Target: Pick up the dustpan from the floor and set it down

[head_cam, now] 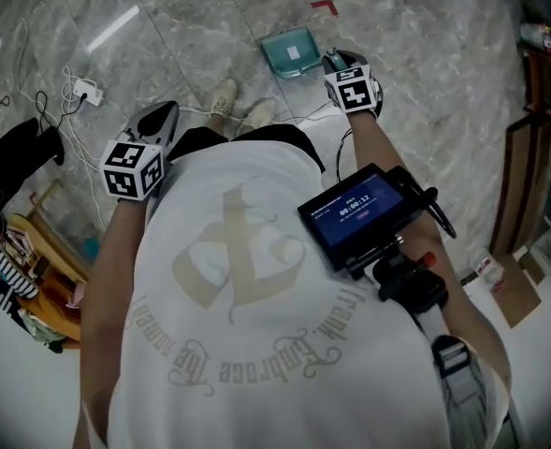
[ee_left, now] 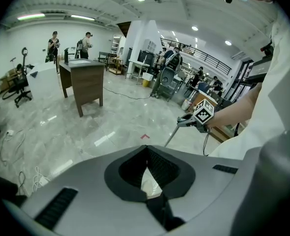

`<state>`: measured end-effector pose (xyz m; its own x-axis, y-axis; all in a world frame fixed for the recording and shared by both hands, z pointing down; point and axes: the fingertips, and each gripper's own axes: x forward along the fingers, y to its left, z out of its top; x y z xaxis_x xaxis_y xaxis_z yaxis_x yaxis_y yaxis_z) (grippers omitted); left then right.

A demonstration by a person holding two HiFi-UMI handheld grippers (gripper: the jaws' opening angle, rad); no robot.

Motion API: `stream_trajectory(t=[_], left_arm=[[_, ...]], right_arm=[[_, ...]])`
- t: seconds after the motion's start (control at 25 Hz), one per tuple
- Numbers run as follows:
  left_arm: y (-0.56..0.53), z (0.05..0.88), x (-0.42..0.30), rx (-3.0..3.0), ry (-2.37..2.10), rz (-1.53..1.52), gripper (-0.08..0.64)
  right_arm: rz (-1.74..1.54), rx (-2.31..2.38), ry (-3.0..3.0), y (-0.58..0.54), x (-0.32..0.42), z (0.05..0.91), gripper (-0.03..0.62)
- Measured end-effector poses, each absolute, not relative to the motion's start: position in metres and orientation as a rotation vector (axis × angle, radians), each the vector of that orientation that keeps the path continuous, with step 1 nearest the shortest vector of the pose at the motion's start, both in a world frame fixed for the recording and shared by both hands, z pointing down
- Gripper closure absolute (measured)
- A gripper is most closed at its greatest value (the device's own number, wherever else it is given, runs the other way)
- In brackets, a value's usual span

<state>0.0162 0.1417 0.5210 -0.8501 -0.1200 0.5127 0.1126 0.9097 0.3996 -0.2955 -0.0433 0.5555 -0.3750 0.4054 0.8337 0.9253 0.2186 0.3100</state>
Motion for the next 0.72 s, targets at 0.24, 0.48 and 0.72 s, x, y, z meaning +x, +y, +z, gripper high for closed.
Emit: stream_trajectory(t=[0.24,0.48,0.72], left_arm=[[0.136,0.518,0.028,-0.022,-2.515,-0.58,0.548],[0.137,0.507,0.029,-0.028,-2.515,-0.589,0.548],[0.135,0.506,0.032,-0.045,-2.52,-0.582,0.548]], right_arm=[[-1.195,-1.297,-1.831,-0.038,-0.292,0.56,0.485],[-1.207,-1.308,-1.817,-0.038,-0.285,0.561,0.485],[-1.228,-1.32,-1.814,-0.048,-0.275,0.57,0.485]])
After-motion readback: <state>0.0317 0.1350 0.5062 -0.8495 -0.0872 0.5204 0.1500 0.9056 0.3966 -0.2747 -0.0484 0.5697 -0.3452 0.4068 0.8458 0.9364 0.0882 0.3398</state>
